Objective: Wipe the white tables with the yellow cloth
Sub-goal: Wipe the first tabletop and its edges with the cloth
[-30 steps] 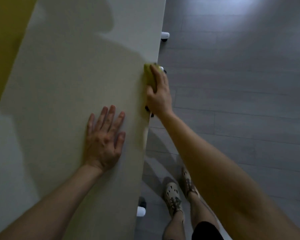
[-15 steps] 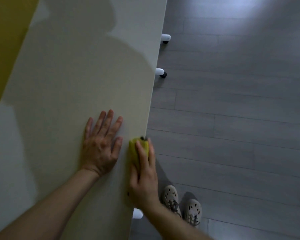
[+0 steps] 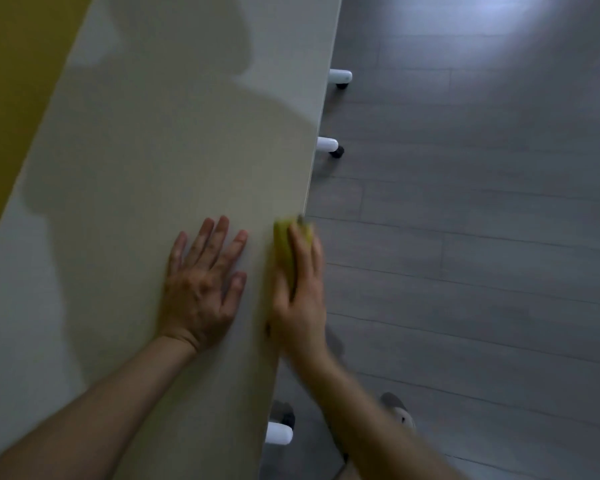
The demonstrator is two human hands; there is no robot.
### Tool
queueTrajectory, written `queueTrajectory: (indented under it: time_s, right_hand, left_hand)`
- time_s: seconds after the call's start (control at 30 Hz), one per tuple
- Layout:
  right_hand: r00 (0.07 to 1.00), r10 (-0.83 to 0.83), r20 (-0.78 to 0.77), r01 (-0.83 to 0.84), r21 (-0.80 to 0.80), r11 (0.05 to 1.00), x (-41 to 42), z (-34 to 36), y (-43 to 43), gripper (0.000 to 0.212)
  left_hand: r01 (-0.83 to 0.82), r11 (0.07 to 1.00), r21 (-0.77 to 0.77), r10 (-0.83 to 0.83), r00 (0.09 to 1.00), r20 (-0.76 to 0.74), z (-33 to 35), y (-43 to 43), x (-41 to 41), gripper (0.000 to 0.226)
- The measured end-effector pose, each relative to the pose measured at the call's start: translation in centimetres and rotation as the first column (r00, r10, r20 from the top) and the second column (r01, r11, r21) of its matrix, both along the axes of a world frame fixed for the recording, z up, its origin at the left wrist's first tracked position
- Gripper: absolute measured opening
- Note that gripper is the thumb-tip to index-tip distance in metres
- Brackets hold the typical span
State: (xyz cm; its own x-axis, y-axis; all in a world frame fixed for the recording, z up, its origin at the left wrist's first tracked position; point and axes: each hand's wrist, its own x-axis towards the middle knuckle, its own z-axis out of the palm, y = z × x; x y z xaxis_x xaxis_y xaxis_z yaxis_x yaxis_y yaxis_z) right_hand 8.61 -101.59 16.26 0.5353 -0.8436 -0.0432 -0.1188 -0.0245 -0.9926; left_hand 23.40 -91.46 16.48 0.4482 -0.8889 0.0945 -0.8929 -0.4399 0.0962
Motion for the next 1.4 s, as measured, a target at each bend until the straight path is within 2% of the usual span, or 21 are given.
queueTrajectory:
  time_s: [0.07, 0.13, 0.27, 0.37, 0.47, 0.53, 0.6, 0.67, 0.77, 0.83, 0.93, 1.07, 1.17, 1.27, 1.33, 1.4]
  right_hand:
    - [0.998, 0.066, 0.01, -0.067, 0.032, 0.997, -5.1, 0.9, 6.7, 0.075]
    - [0.995, 0.094, -0.012, -0.094, 0.053, 0.994, -5.7, 1.2, 7.1, 0.075]
    - [0.997, 0.066, 0.029, -0.067, 0.039, 0.997, 4.5, 0.3, -7.5, 0.071]
    - [1.0, 0.002, -0.016, 0.0, 0.076, 0.997, 11.3, -0.2, -19.0, 0.073]
    - [0.993, 0.053, -0.102, -0.042, 0.107, 0.993, 13.8, 0.0, -22.6, 0.07]
    - [0.997, 0.035, -0.074, -0.031, 0.048, 0.998, 12.3, 0.2, -19.7, 0.069]
    - [0.998, -0.007, -0.055, 0.007, -0.01, 1.0, 8.4, -0.2, -13.2, 0.072]
    - [1.0, -0.002, -0.025, 0.002, 0.003, 1.0, 2.4, -0.6, -3.9, 0.071]
    - [0.995, 0.102, -0.018, -0.101, 0.045, 0.994, -7.8, 0.6, 10.6, 0.076]
    - [0.991, 0.123, -0.047, -0.121, 0.05, 0.991, -11.6, 1.5, 15.8, 0.077]
    - [0.992, 0.083, -0.099, -0.082, 0.018, 0.996, -8.7, 1.9, 12.7, 0.076]
    - [0.994, -0.019, -0.111, 0.015, -0.038, 0.999, -0.1, 1.1, 0.3, 0.066]
    - [0.984, 0.007, -0.179, -0.008, -0.008, 1.0, 2.9, 1.1, -5.1, 0.065]
    - [0.972, 0.007, -0.236, -0.018, -0.048, 0.999, 1.3, 1.5, -1.8, 0.067]
    - [0.979, -0.019, -0.201, -0.003, -0.11, 0.994, -2.7, 1.1, 5.0, 0.068]
    - [0.99, -0.009, -0.142, 0.002, -0.048, 0.999, -8.7, 0.8, 14.7, 0.067]
  left_hand:
    - [-0.007, 1.0, -0.009, 0.007, 1.0, 0.0, 0.0, 0.0, 0.0, 0.065]
    - [-0.007, 1.0, -0.016, 0.007, 1.0, -0.002, 0.0, 0.0, -0.1, 0.065]
    - [-0.001, 1.0, -0.018, 0.001, 1.0, -0.007, 0.2, -0.2, 0.0, 0.065]
    - [-0.009, 1.0, -0.03, 0.008, 1.0, -0.014, 0.3, -0.3, 0.0, 0.064]
    - [-0.01, 0.999, -0.036, 0.01, 1.0, -0.017, 0.3, -0.5, 0.0, 0.064]
    - [-0.017, 0.999, -0.041, 0.016, 1.0, -0.02, 0.2, -0.5, 0.0, 0.064]
    - [-0.022, 0.999, -0.037, 0.021, 1.0, -0.017, 0.2, -0.5, 0.0, 0.064]
    - [-0.016, 1.0, -0.023, 0.016, 1.0, -0.012, 0.2, -0.5, 0.1, 0.065]
    - [-0.025, 0.999, -0.023, 0.025, 0.999, -0.025, 0.6, -0.8, 0.1, 0.064]
    - [-0.029, 0.999, -0.028, 0.028, 0.999, -0.037, 0.8, -0.8, -0.1, 0.062]
    - [-0.023, 0.999, -0.037, 0.022, 0.999, -0.032, 0.9, -0.9, -0.2, 0.059]
    - [0.029, 1.0, 0.002, -0.029, 1.0, -0.013, 1.3, 0.3, -1.1, 0.057]
    - [0.04, 0.998, 0.053, -0.037, 0.997, -0.061, 1.5, 3.8, -4.1, 0.059]
    - [0.033, 0.999, 0.034, -0.03, 0.996, -0.088, 1.1, 9.9, -8.9, 0.063]
    - [0.05, 0.999, 0.008, -0.05, 0.996, -0.073, 0.6, 14.5, -12.5, 0.063]
    - [0.064, 0.998, 0.0, -0.064, 0.995, -0.079, 0.2, 18.3, -15.7, 0.062]
